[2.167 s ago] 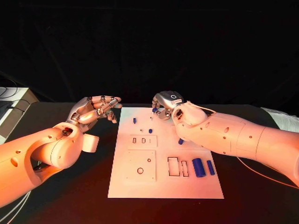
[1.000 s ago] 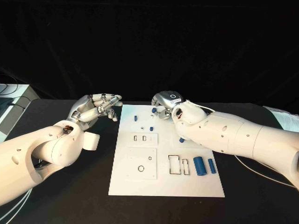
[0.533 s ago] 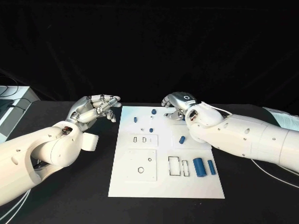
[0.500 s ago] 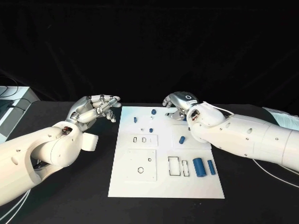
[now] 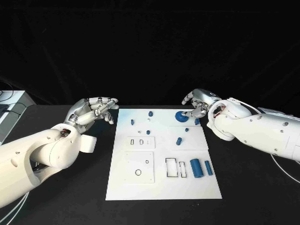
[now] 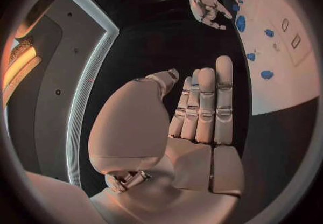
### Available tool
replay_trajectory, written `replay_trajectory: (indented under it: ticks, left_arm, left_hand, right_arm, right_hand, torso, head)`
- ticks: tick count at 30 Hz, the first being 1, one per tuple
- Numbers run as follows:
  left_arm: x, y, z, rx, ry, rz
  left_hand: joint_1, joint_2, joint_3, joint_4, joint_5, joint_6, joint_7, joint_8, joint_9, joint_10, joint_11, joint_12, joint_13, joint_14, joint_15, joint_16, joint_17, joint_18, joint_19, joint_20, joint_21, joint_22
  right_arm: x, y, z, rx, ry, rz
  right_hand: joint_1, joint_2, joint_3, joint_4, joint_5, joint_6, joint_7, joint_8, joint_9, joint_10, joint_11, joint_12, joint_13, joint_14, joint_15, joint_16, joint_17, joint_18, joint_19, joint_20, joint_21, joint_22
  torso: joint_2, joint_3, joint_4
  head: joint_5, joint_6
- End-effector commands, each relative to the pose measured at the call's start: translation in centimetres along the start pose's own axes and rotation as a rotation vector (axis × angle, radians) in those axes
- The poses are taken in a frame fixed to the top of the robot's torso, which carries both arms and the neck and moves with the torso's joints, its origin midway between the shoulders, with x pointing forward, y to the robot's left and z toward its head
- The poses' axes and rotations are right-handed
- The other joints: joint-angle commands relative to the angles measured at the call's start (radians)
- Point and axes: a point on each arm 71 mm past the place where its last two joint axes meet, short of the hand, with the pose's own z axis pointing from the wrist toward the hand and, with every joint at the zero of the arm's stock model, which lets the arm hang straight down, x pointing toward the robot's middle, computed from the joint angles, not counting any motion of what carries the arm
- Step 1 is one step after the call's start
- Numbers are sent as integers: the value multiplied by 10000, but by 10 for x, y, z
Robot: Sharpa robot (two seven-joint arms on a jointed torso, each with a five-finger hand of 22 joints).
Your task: Assemble the parts on the task board
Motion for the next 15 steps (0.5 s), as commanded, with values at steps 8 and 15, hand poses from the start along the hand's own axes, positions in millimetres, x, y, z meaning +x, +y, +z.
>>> replay_trajectory:
  ticks: [8, 15]
  left_arm:
    - [3, 3, -1, 36, 256, -145]
    - [3, 4, -1, 13, 261, -157]
  left_hand:
    - [-96, -38, 57, -14, -56, -55, 8, 14, 21, -78, -8, 7, 13, -78, 18, 69, 7, 44, -104, 8, 62, 22]
    - [-96, -38, 57, -14, -56, -55, 8, 14, 21, -78, -8, 7, 13, -78, 18, 69, 7, 44, -104, 8, 62, 22]
  right_arm:
    - [9, -13, 3, 771, 1368, 20]
    - [13, -11, 5, 834, 1331, 4]
  right_hand:
    - [189, 191, -578, 337, -10, -139, 68, 38, 44, 1034, 125, 139, 2635, 1035, 146, 163, 2577, -290, 891, 139, 629, 2295]
    - [204, 231, -623, 401, 13, -138, 72, 56, 53, 1034, 132, 139, 2635, 1044, 156, 171, 2615, -324, 953, 150, 734, 2429]
  torso:
    - [36, 30, 24]
    - [32, 11, 13]
  head:
    - [-65, -18]
    - [-35, -48]
